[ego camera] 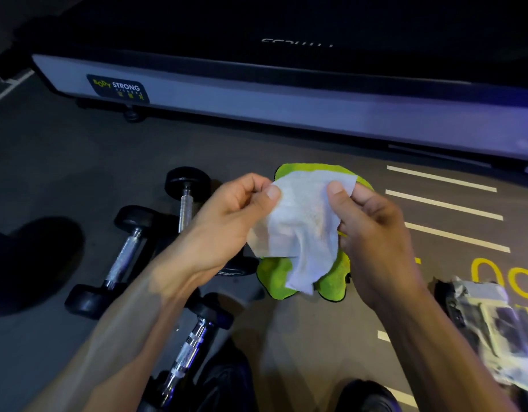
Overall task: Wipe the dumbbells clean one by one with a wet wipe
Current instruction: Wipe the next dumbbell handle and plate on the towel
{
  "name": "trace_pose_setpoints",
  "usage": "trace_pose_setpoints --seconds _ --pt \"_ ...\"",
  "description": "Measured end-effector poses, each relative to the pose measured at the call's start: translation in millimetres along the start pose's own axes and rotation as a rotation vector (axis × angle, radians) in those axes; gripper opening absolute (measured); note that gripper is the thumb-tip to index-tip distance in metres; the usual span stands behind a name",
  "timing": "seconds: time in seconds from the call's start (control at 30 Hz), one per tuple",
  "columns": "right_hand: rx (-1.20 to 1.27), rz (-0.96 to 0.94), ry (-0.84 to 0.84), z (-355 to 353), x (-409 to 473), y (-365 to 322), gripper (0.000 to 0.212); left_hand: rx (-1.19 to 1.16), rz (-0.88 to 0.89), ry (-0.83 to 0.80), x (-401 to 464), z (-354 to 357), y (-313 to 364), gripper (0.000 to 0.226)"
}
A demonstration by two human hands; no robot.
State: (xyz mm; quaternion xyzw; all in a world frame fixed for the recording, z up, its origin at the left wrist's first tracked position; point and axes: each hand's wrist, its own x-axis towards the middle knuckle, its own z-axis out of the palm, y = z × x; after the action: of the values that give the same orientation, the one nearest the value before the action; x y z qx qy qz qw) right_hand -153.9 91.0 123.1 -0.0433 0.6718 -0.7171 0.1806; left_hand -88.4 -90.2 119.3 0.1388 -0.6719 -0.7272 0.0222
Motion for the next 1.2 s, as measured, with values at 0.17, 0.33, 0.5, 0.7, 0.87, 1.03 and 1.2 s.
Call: trace_pose_setpoints --seconds 0.17,0.33,0.5,0.7,0.87,1.03,1.2 --pt "0.013 -0.024 -0.008 -1.6 -3.3 3.3 0.026 -0.117 -0.009 -0.065 -2.7 -1.3 1.2 0.027" --pt "-0.054 -0.086 0.023 -2.6 -4.0 8.9 0.032 -0.009 -0.004 -0.075 -6.5 -8.4 -5.9 0.044" --pt "-0.089 -0.091 0.016 -12.9 -5.1 8.6 0.028 0.087 -0.045 -0.095 -15.4 -15.6 -7.3 0.041" --pt "-0.140 -0.112 0.012 -17.4 -8.8 6.4 0.050 -0.138 -0.097 -0.050 -24.0 -12.7 -2.4 0.019" --pt "-0.102 -0.118 0.012 -20.4 -18.2 9.6 0.036 -0.077 -0.090 0.067 -26.0 -11.0 -6.4 0.038" --pt "0.023 -0.039 0.001 -18.7 -25.2 3.0 0.027 -0.212 -0.197 -0.025 -32.2 -3.9 -8.3 0.039" --pt "0.199 0.107 -0.027 -12.9 -16.7 -3.0 0.030 -0.282 -0.355 -0.184 -30.6 4.3 -21.3 0.017"
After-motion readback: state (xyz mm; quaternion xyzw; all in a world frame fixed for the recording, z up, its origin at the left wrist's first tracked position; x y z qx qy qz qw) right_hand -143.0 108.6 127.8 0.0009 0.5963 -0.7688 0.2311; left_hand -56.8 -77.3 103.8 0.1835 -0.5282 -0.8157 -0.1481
